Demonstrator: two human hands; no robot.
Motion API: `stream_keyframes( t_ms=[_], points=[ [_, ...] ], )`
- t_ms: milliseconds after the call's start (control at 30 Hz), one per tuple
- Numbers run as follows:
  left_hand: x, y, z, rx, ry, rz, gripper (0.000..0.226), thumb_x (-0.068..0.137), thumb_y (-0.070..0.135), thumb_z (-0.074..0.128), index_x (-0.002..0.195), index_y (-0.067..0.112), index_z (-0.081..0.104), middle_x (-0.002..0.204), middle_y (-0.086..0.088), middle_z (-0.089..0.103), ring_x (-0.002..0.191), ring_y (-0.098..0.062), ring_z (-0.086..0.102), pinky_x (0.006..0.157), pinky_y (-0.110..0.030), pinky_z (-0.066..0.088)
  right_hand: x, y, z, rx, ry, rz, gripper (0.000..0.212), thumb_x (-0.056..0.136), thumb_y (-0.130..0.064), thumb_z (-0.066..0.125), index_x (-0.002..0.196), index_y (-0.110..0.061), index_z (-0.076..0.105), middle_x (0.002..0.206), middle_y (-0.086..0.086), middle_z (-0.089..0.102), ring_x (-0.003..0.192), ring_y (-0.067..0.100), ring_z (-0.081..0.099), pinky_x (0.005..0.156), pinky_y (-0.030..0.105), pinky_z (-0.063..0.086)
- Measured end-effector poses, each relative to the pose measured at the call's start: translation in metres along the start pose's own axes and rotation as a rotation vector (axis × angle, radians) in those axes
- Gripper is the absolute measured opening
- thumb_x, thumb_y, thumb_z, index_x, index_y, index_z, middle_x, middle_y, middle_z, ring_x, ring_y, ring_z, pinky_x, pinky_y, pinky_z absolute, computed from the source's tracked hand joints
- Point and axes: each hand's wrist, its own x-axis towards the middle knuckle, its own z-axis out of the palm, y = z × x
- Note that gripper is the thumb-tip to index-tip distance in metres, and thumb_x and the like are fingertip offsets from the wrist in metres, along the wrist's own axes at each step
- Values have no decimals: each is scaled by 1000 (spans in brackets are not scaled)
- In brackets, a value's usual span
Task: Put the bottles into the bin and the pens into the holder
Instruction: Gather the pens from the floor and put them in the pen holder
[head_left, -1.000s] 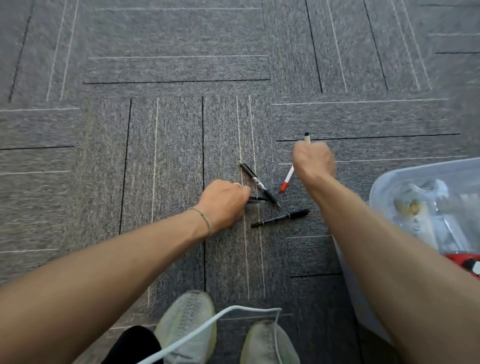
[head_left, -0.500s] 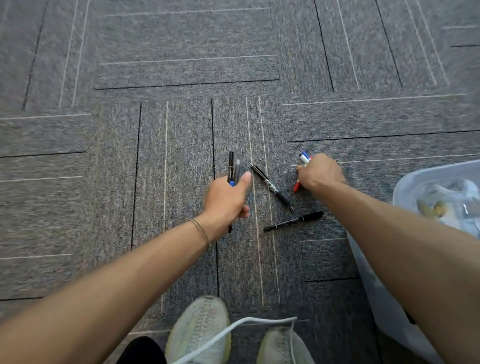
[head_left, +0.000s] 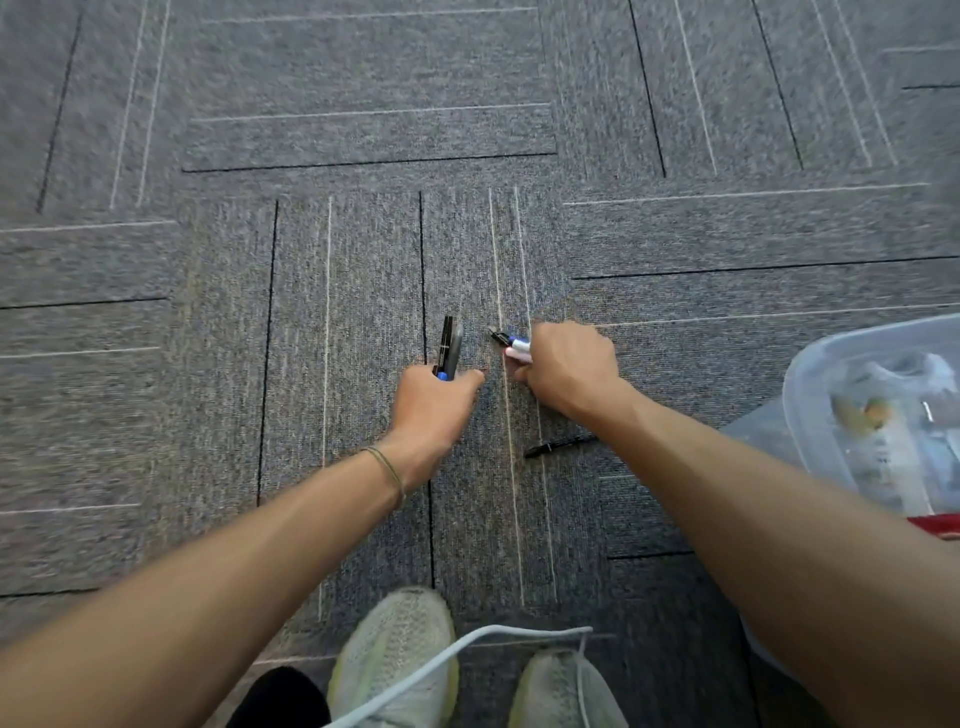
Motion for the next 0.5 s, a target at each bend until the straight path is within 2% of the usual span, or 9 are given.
stream_keyframes(
  t_ms=[67,133,200,233,300,367,433,500],
  points=[
    [-3,-1,2,81,23,61,37,98,29,65,68,18,46,54,6,39,45,-12,31,44,-24,30,-4,2,-2,81,-25,84,29,95,-37,68,104,-10,66,82,0,62,73,23,61,64,35,50],
    [-7,-5,6,133,27,144,30,99,32,64,75,18,51,58,7,45,43,-8,35,42,-19,34,-5,5,-16,398,26,288,24,98,-33,64,98,-9,67,76,-1,61,63,17,57,57,33,51],
    [-11,-8,14,229,28,232,20,98,37,65,84,24,57,65,8,56,44,-6,44,45,-24,44,-8,9,-42,743,180,436,27,98,-36,60,89,-11,68,70,-2,60,55,14,52,49,29,43],
    [-14,-10,20,331,26,275,17,97,40,66,88,28,58,68,8,61,47,-8,49,47,-27,50,-12,11,-58,835,262,454,29,96,-38,58,84,-14,68,67,-3,60,54,14,51,50,29,42],
    [-18,-12,33,542,-19,348,15,95,46,66,96,33,59,75,6,67,50,-9,58,49,-26,56,-23,13,-87,921,378,441,33,93,-41,58,72,-18,65,62,-6,59,53,13,53,49,29,40],
    [-20,-11,50,695,-87,447,19,94,50,65,100,34,58,75,7,65,54,-7,62,49,-23,55,-32,11,-105,970,444,423,35,93,-40,59,65,-19,61,57,-9,55,48,11,50,44,27,36],
    [-19,-9,68,877,-148,603,27,93,55,63,101,30,57,73,10,60,57,-4,59,53,-22,52,-34,10,-113,1040,465,421,33,91,-35,62,62,-20,58,53,-11,51,45,9,46,41,25,34],
    [-16,-7,86,1090,-189,748,38,93,59,60,102,23,55,71,10,57,56,-7,54,53,-26,49,-35,10,-118,1135,476,403,31,87,-31,65,60,-21,56,51,-11,47,44,9,43,45,27,35]
  ],
)
